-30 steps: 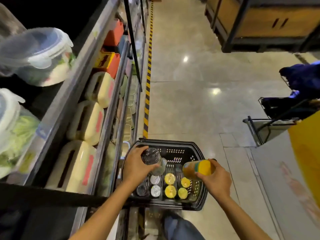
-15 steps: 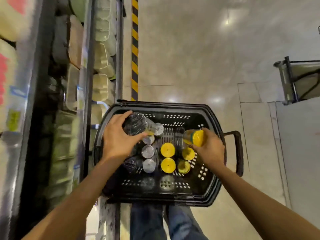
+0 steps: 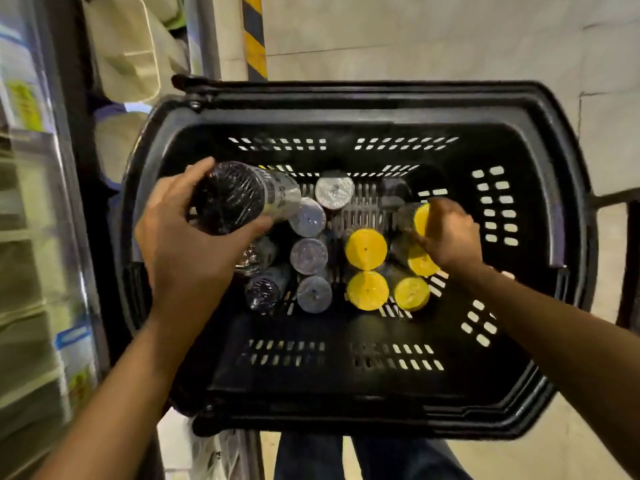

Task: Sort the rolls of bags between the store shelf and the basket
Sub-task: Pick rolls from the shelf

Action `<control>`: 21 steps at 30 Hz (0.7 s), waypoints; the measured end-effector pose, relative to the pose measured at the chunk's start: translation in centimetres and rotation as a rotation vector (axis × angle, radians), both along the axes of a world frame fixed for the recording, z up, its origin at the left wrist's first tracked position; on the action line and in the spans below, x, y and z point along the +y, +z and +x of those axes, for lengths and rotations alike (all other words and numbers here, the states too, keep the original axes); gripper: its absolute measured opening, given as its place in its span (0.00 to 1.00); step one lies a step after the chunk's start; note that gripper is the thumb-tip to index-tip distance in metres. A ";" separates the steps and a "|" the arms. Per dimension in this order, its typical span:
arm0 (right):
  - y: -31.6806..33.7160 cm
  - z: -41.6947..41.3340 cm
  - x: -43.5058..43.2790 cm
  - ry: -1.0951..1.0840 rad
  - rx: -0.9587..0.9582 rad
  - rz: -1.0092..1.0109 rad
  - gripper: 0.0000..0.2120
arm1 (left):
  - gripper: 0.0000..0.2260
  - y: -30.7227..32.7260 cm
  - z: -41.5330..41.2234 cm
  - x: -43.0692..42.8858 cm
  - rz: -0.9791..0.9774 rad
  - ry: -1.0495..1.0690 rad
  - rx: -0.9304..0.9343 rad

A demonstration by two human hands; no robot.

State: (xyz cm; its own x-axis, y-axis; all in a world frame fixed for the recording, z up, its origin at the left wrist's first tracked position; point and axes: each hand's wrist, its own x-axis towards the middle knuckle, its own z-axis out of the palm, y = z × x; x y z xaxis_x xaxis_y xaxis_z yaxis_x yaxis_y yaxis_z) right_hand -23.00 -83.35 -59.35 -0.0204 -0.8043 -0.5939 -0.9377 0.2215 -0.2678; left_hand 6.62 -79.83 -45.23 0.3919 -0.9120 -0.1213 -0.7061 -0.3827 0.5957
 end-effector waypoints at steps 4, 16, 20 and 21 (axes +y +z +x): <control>-2.4 0.4 -0.5 0.088 0.074 0.048 0.33 | 0.34 -0.7 1.1 1.7 -0.048 0.033 -0.033; -3.8 1.5 1.1 0.025 0.075 0.067 0.39 | 0.33 -2.0 0.8 4.7 0.073 0.090 0.016; -0.5 3.0 1.8 0.039 0.031 0.004 0.35 | 0.34 -2.3 0.5 4.3 0.132 0.083 0.063; 0.4 3.7 1.9 0.065 0.015 -0.003 0.34 | 0.34 -2.5 0.4 4.1 0.149 0.082 0.071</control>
State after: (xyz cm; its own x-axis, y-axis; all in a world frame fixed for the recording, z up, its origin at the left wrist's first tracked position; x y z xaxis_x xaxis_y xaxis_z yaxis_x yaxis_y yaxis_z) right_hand -19.27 -81.41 -58.94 0.0232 -0.8062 -0.5912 -0.9540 0.1591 -0.2543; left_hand 6.97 -75.73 -47.78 0.4498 -0.8473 -0.2824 -0.6270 -0.5248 0.5757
